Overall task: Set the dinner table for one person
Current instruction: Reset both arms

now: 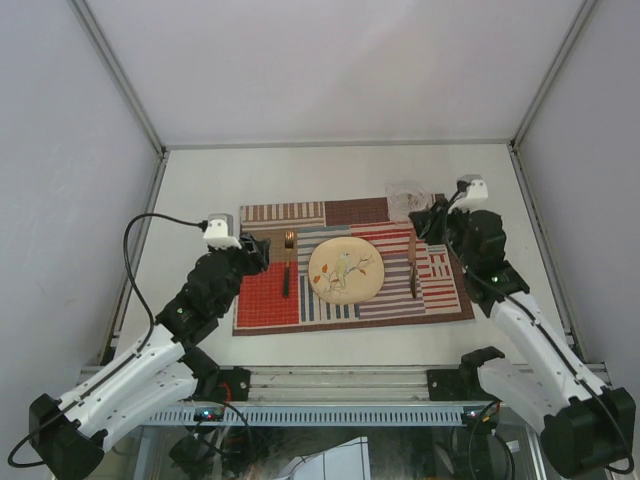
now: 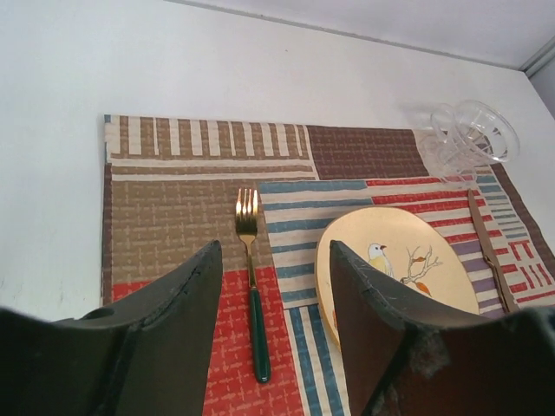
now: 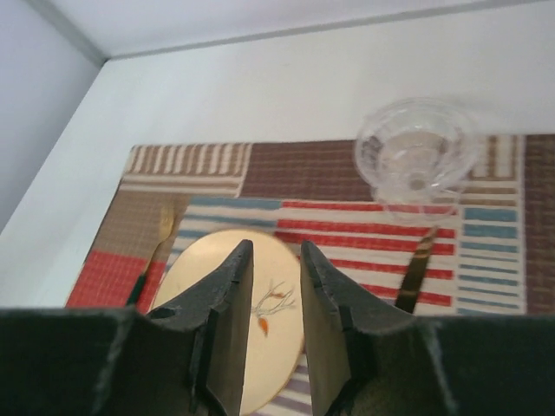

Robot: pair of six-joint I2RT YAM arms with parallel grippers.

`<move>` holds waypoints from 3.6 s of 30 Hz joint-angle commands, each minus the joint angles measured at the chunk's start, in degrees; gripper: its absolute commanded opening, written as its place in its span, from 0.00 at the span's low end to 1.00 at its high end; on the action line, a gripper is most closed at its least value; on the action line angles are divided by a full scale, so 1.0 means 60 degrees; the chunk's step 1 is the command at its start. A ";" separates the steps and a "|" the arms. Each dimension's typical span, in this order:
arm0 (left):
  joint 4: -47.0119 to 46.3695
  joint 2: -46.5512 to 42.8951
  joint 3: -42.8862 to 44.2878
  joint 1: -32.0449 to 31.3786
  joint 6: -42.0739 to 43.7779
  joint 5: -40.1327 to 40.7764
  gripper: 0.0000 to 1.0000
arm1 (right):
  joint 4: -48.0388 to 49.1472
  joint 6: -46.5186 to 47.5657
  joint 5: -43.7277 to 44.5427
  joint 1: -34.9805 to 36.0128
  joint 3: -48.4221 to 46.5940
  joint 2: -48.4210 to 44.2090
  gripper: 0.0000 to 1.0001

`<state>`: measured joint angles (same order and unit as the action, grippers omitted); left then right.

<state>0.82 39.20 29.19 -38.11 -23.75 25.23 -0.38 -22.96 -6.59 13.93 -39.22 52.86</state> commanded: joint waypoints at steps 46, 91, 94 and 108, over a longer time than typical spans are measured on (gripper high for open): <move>-0.1001 0.0440 -0.0584 0.0448 0.1410 0.1510 1.00 | 0.0373 0.0385 0.3394 0.3156 0.1686 -0.0964 0.98; 0.2300 -0.6531 -0.2765 0.0419 0.1385 0.4560 1.00 | -0.3101 0.0343 0.7652 0.4123 0.2877 -0.5500 1.00; 0.2336 -0.7026 -0.2826 0.0419 0.1526 0.4511 1.00 | -0.3029 0.0424 0.7563 0.4152 0.2871 -0.5417 1.00; 0.2061 -0.6237 -0.2842 0.0419 0.1529 0.3943 1.00 | -0.3638 -0.0463 0.9229 0.4370 0.2743 -0.5369 1.00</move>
<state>15.35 0.86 11.94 -35.70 -15.33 49.74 -21.26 -22.59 43.24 39.22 -21.56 20.32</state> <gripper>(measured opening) 0.998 0.997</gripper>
